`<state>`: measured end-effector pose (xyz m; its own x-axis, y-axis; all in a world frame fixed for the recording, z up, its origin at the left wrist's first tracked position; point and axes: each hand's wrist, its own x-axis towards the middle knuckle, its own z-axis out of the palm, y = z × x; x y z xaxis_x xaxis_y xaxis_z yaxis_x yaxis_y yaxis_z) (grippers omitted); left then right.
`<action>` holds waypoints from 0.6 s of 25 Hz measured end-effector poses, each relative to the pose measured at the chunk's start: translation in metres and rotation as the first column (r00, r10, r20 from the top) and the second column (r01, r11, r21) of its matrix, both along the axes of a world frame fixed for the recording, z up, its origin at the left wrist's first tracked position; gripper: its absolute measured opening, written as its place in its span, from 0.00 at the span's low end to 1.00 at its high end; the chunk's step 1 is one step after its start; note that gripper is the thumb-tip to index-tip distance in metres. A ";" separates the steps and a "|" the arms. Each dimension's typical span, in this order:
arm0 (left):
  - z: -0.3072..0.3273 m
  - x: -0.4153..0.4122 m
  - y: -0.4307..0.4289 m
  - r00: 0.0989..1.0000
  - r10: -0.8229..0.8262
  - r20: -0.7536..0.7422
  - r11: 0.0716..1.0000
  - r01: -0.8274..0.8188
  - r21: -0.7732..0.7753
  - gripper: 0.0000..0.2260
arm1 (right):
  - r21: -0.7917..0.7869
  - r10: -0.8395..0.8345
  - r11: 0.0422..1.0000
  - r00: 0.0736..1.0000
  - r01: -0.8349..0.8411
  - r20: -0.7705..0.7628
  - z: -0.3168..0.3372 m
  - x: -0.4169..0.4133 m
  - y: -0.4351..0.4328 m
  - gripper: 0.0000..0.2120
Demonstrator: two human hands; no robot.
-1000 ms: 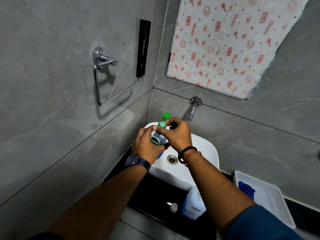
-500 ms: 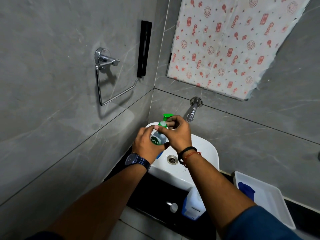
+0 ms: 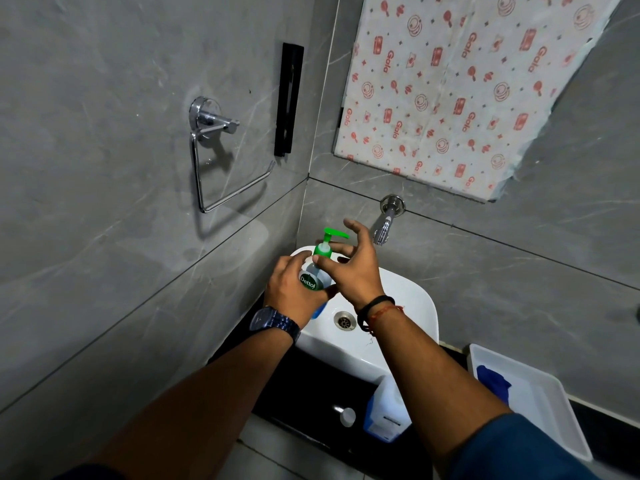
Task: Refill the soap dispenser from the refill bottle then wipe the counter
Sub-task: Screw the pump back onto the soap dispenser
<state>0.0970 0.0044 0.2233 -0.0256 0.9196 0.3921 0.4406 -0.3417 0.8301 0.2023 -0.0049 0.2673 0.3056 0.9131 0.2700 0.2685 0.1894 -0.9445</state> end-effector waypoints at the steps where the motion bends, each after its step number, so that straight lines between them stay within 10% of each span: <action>1: 0.000 0.000 0.001 1.000 0.000 0.006 1.000 0.000 -0.001 0.33 | -0.004 0.009 1.000 1.000 -0.009 -0.007 0.000 0.001 0.000 0.34; 15: -0.003 0.004 0.002 0.999 -0.037 -0.020 0.999 0.038 0.012 0.29 | 0.028 -0.136 0.990 0.990 0.135 0.031 -0.003 -0.005 -0.002 0.27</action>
<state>0.1011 0.0062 0.2203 0.0169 0.9148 0.4036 0.4438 -0.3685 0.8169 0.1977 -0.0065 0.2647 0.4163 0.8565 0.3052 0.3242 0.1738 -0.9299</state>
